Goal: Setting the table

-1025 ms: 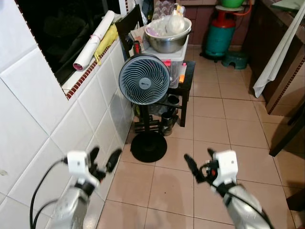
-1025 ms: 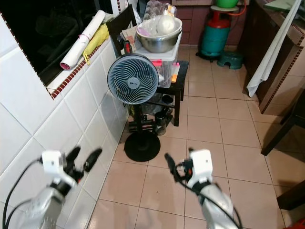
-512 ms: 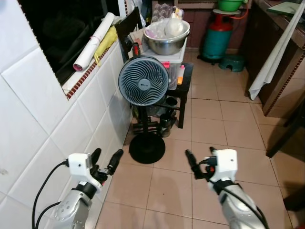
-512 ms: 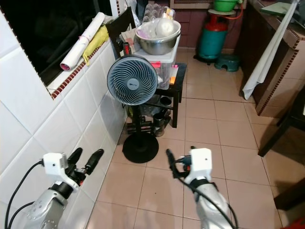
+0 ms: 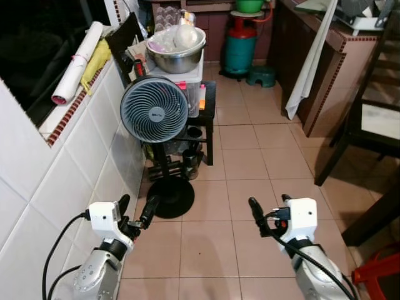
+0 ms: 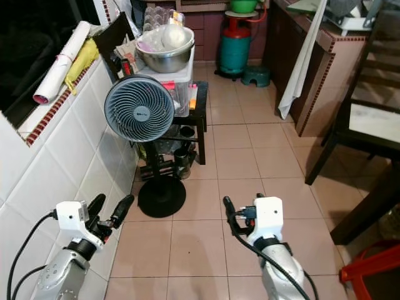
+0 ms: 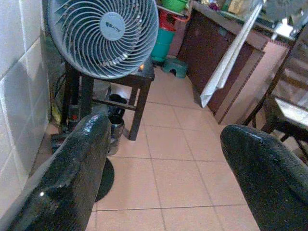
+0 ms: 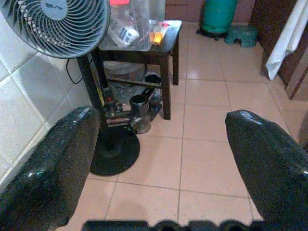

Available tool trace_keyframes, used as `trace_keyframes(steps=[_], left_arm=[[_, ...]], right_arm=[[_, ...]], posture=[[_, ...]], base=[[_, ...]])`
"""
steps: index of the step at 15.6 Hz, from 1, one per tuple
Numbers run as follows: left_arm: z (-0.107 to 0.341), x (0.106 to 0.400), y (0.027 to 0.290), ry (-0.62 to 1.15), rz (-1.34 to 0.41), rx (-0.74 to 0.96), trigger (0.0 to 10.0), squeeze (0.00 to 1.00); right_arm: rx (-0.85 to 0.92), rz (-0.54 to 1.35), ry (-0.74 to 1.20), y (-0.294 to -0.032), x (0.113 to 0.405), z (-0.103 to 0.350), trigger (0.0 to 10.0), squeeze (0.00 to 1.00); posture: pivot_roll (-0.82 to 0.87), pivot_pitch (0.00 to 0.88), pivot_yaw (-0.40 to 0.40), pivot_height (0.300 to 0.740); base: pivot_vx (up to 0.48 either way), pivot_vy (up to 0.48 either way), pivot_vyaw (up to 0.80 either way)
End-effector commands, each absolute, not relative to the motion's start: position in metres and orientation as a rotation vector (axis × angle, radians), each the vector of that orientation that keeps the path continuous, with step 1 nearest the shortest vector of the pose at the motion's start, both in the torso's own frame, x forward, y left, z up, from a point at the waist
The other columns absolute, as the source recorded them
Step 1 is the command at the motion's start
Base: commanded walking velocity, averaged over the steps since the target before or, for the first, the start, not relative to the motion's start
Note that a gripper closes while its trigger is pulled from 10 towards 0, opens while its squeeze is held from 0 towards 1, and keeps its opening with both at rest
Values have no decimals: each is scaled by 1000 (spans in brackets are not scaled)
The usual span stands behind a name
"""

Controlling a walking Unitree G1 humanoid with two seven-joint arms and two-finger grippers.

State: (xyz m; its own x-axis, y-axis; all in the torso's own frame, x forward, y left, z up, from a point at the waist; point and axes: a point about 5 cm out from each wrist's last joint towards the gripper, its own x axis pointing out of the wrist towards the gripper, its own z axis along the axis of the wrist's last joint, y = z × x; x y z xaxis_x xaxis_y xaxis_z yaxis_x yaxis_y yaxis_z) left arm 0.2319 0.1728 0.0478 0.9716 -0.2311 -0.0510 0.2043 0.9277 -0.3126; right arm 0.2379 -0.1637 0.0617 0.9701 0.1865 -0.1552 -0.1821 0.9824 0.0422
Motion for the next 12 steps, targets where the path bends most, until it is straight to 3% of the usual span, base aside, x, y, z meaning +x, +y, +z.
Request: trace_keyframes(steps=[1,3,9,12], left_arm=[[47,232,174,85,-221,-319,10000,0],[46,235,174,79,-216,-283,10000,0],[40,235,173,107,-226,-243,10000,0],[46,245,168,85,-284,-215,10000,0]], right_arm=[[12,193,138,-160,239,70,10000,0],[-6,207,131,-158,240,74,10000,0],[9,157,117,-161,240,74,10000,0],[19,124,124,-159,238,71,10000,0]], posture=[[-7,0,-4,740],[-15,0,-25,740],[-42,0,44,740],[-56,0,75,740]], base=[[0,0,0],[0,0,0],[0,0,0],[0,0,-800]])
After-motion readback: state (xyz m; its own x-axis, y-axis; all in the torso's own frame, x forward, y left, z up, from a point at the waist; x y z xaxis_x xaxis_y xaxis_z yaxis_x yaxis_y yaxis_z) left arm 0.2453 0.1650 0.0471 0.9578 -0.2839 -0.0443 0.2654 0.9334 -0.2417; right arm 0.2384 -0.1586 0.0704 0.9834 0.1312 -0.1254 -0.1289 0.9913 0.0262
